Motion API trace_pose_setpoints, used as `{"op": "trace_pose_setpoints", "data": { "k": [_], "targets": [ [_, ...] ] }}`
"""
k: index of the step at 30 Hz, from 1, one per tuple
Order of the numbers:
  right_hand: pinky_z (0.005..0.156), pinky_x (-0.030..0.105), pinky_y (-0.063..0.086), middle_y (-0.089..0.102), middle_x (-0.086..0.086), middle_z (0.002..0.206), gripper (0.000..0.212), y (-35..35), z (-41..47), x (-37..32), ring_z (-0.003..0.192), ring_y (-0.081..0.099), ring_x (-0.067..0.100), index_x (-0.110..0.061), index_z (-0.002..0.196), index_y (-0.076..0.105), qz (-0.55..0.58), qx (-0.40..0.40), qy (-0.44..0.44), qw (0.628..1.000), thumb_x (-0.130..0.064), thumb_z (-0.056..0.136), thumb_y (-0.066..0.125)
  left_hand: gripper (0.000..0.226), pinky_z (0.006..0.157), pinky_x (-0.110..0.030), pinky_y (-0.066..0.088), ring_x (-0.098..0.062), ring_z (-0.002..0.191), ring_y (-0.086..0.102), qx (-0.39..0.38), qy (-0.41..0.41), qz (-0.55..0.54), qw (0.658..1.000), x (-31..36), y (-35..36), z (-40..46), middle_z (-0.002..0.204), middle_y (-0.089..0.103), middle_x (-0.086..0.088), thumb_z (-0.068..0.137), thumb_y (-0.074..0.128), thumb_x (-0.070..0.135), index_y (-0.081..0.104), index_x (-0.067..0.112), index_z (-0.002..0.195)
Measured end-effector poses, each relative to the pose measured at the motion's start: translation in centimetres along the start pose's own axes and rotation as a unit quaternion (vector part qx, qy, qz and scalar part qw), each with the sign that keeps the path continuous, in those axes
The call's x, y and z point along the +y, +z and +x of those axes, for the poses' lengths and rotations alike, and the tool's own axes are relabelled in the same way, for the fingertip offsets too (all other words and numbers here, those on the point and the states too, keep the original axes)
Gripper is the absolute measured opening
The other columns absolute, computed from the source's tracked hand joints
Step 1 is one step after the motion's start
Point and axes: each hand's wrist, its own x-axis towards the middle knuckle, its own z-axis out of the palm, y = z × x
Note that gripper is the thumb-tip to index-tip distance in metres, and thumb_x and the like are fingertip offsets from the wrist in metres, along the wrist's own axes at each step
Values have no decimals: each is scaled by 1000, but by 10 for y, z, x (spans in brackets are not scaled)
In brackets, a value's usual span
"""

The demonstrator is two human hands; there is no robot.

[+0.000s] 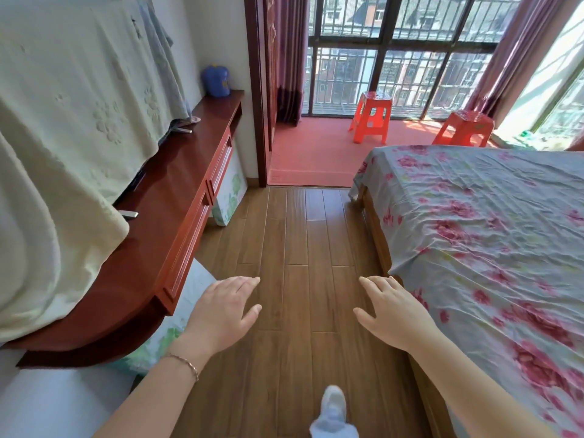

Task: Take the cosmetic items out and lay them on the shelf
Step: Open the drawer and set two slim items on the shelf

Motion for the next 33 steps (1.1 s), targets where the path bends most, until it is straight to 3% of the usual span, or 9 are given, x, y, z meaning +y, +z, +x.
{"op": "trace_pose_setpoints", "data": {
  "k": [11, 16, 25, 33],
  "targets": [
    [113, 31, 24, 29, -8, 150, 62, -15, 204, 57, 142, 18, 16, -25, 146, 22, 2, -35, -62, 997, -52, 92, 38, 57, 112, -28, 19, -7, 136, 28, -21, -83, -6, 996, -34, 23, 171, 146, 36, 11, 92, 28, 51, 29, 27, 143],
    [114, 30, 19, 30, -8, 149, 63, -31, 300, 62, 141, 18, 16, -22, 146, 21, -36, -49, -158, 986, -49, 92, 38, 54, 112, -29, 21, -7, 135, 30, 2, -176, -17, 984, -52, 18, 220, 146, 37, 11, 93, 37, 47, 32, 26, 143],
    [117, 31, 13, 31, -6, 149, 63, -24, 438, -46, 140, 20, 14, -20, 146, 24, -80, -73, -390, 914, -46, 90, 40, 58, 109, -31, 26, -12, 133, 36, 42, -355, 11, 934, -111, 21, 214, 143, 43, 6, 89, 31, 49, 39, 21, 140],
    [114, 29, 14, 30, -5, 149, 60, -24, 512, -161, 139, 20, 14, -18, 145, 23, -92, -88, -535, 835, -39, 91, 42, 52, 105, -32, 32, -14, 129, 42, 91, -501, 16, 861, -160, 18, 199, 139, 48, 3, 89, 50, 40, 44, 18, 137]
  ]
}}
